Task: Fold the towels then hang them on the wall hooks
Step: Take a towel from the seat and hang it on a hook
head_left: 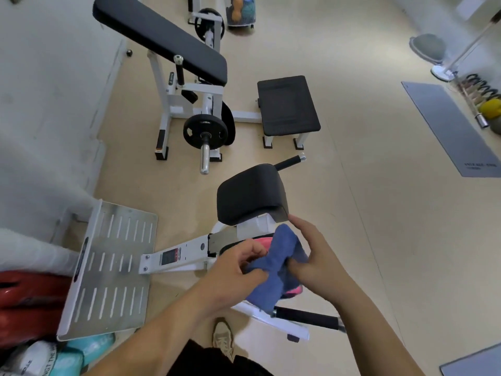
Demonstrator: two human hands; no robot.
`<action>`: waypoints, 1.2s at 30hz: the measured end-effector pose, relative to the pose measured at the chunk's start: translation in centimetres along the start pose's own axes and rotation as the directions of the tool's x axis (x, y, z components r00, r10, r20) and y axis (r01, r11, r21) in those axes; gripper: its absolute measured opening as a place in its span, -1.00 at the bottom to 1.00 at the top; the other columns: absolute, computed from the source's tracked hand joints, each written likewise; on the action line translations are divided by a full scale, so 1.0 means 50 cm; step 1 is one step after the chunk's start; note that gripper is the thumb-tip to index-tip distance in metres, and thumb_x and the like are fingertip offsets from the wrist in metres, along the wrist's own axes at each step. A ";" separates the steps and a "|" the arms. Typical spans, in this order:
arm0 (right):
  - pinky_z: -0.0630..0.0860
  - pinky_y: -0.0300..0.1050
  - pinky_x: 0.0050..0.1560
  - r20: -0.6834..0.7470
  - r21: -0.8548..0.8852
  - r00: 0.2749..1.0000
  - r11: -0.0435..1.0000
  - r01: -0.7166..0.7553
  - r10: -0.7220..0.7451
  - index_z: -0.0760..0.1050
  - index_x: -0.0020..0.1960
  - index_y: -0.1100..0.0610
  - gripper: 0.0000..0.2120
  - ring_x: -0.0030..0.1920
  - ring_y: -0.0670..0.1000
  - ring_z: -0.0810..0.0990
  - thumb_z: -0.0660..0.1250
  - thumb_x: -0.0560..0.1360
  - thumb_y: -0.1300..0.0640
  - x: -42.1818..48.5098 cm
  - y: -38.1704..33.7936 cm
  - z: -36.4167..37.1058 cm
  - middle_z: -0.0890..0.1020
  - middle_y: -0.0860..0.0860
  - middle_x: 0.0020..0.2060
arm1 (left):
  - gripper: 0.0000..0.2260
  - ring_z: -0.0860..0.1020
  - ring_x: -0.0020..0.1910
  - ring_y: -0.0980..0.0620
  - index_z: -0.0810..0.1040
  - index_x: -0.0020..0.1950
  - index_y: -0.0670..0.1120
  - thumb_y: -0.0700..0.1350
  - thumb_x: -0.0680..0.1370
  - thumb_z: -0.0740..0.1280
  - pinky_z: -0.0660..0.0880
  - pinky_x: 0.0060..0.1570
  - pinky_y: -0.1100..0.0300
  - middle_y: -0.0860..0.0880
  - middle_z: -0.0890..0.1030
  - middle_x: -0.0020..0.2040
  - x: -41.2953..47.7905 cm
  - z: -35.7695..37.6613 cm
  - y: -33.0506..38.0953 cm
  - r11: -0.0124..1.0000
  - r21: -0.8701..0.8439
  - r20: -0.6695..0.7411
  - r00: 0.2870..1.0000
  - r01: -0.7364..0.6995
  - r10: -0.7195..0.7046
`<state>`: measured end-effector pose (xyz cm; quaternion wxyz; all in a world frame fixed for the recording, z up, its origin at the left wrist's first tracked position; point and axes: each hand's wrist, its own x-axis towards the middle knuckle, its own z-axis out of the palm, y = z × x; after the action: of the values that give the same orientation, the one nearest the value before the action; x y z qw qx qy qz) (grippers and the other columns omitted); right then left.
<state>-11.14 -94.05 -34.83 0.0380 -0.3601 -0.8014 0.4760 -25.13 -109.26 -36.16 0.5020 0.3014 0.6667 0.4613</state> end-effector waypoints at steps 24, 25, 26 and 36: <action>0.60 -0.20 -0.16 0.538 0.206 0.774 0.942 0.264 -0.334 0.61 0.00 0.17 -0.88 -0.17 -0.08 0.68 0.51 0.52 0.18 0.204 -0.764 0.744 0.71 0.10 -0.17 | -0.84 0.54 -0.38 0.17 0.64 -0.07 -0.10 -0.34 0.47 0.41 0.49 -0.36 0.31 0.06 0.66 -0.34 -0.595 -0.731 -0.141 0.961 -0.273 -0.907 0.346 -0.050 -0.240; 0.61 -0.21 -0.15 0.530 0.218 0.779 0.941 0.257 -0.336 0.60 0.01 0.17 -0.87 -0.16 -0.08 0.69 0.51 0.52 0.17 0.215 -0.786 0.760 0.72 0.09 -0.16 | -0.83 0.57 -0.35 0.19 0.64 -0.05 -0.09 -0.35 0.48 0.39 0.51 -0.33 0.35 0.07 0.69 -0.30 -0.595 -0.757 -0.136 0.966 -0.251 -0.920 0.324 -0.056 -0.221; 0.63 -0.17 -0.12 0.522 0.224 0.781 0.939 0.261 -0.342 0.61 0.01 0.15 -0.86 -0.14 -0.06 0.70 0.51 0.52 0.14 0.228 -0.807 0.775 0.72 0.10 -0.14 | -0.81 0.61 -0.30 0.19 0.64 -0.02 -0.06 -0.34 0.49 0.39 0.53 -0.28 0.37 0.08 0.72 -0.24 -0.595 -0.785 -0.130 0.971 -0.231 -0.933 0.296 -0.059 -0.204; 0.59 -0.09 -0.11 0.597 0.047 0.715 0.905 0.423 -0.365 0.53 -0.01 0.09 -0.78 -0.12 0.02 0.63 0.45 0.53 -0.05 0.437 -0.930 0.971 0.66 0.06 -0.13 | -0.88 0.63 -0.19 -0.01 0.59 0.03 -0.17 -0.30 0.52 0.44 0.58 -0.29 0.32 -0.21 0.71 -0.06 -0.482 -0.994 -0.176 0.896 -0.413 -0.909 0.012 -0.161 -0.417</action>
<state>-72.00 -129.73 -30.64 -0.1301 -0.0157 -0.8518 0.5072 -64.08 -149.12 -31.31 -0.0171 -0.2831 0.7361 0.6146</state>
